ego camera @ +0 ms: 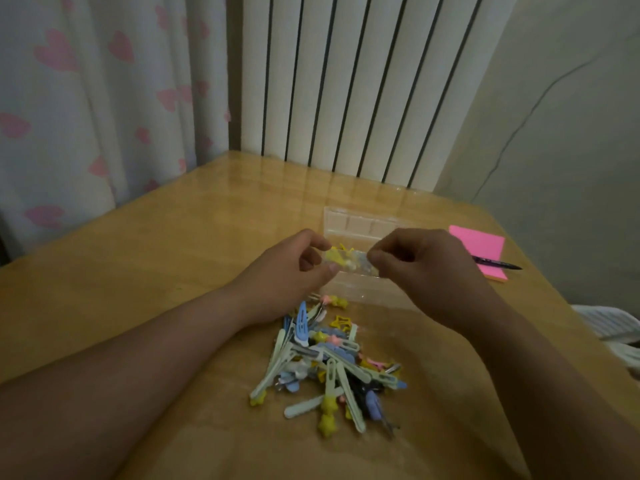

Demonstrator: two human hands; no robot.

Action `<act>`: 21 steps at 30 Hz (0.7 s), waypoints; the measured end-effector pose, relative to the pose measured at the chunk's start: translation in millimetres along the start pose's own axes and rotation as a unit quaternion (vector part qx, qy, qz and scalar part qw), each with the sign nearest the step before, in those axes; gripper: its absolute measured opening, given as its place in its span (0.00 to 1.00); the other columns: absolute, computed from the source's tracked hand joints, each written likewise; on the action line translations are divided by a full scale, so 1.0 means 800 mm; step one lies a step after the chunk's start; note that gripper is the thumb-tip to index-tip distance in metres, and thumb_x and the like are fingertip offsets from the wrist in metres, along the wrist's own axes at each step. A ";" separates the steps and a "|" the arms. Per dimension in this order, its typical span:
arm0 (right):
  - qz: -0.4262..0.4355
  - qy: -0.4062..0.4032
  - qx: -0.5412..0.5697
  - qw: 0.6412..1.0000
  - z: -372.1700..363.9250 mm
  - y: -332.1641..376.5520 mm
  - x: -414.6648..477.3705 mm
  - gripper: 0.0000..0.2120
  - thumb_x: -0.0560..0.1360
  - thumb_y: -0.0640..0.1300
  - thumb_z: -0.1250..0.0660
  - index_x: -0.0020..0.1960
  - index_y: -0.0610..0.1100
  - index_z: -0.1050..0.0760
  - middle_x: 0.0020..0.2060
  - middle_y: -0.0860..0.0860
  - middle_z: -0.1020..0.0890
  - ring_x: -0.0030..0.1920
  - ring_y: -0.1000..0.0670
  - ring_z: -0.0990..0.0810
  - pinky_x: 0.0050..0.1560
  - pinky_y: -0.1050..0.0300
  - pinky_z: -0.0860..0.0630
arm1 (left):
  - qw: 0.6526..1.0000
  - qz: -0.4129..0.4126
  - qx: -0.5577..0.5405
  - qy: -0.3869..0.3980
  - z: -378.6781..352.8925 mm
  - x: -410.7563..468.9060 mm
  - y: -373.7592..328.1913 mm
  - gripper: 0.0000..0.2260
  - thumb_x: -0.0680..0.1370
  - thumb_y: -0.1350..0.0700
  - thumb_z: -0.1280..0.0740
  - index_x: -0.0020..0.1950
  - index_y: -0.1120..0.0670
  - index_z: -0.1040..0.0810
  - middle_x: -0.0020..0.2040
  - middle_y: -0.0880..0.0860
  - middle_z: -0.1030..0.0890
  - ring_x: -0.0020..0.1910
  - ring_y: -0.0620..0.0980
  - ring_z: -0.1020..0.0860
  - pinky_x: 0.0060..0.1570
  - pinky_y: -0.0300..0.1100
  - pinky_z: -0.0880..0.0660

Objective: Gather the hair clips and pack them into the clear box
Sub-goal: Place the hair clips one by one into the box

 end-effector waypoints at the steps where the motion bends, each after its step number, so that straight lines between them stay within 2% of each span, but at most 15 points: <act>1: 0.010 0.049 -0.016 0.999 -0.001 0.005 -0.004 0.04 0.79 0.52 0.29 0.48 0.55 0.15 0.38 0.58 0.15 0.40 0.61 0.18 0.43 0.61 0.19 | 1.000 0.001 0.003 -0.001 0.000 0.000 0.000 0.17 0.82 0.42 0.31 0.68 0.45 0.24 0.55 0.47 0.21 0.54 0.44 0.21 0.58 0.46 0.21; 3: 0.018 0.138 -0.058 0.989 -0.008 0.015 -0.010 0.05 0.79 0.53 0.28 0.49 0.54 0.15 0.39 0.58 0.15 0.40 0.60 0.17 0.47 0.56 0.16 | 1.000 0.004 0.004 -0.002 0.000 -0.001 -0.001 0.17 0.82 0.42 0.31 0.69 0.45 0.25 0.54 0.46 0.21 0.53 0.43 0.21 0.57 0.46 0.21; 6: 0.014 0.199 -0.132 0.971 -0.023 0.026 -0.015 0.08 0.79 0.56 0.29 0.50 0.53 0.15 0.40 0.57 0.15 0.39 0.59 0.17 0.47 0.51 0.16 | 1.000 0.004 0.002 -0.003 0.000 -0.001 -0.002 0.16 0.82 0.43 0.30 0.68 0.44 0.24 0.53 0.45 0.21 0.51 0.41 0.21 0.56 0.45 0.21; 13: 0.002 0.204 -0.223 0.953 -0.035 0.044 -0.020 0.10 0.78 0.57 0.32 0.55 0.55 0.17 0.47 0.55 0.16 0.47 0.52 0.18 0.48 0.51 0.18 | 1.000 0.006 -0.007 0.003 0.000 -0.001 -0.001 0.17 0.82 0.43 0.31 0.68 0.45 0.25 0.54 0.47 0.21 0.53 0.45 0.21 0.58 0.48 0.21; 21: -0.017 0.227 -0.213 0.950 -0.037 0.045 -0.017 0.14 0.77 0.55 0.30 0.50 0.44 0.15 0.44 0.46 0.14 0.41 0.47 0.16 0.45 0.45 0.16 | 1.000 0.003 -0.013 0.002 0.000 0.000 0.000 0.16 0.82 0.44 0.30 0.68 0.45 0.24 0.54 0.48 0.20 0.54 0.46 0.20 0.59 0.49 0.21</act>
Point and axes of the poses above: each hand's wrist, its own x-axis towards the middle knuckle, its own z-axis out of the back of the hand, y = z × x, the point moved 1 cm from there along x, towards the middle knuckle
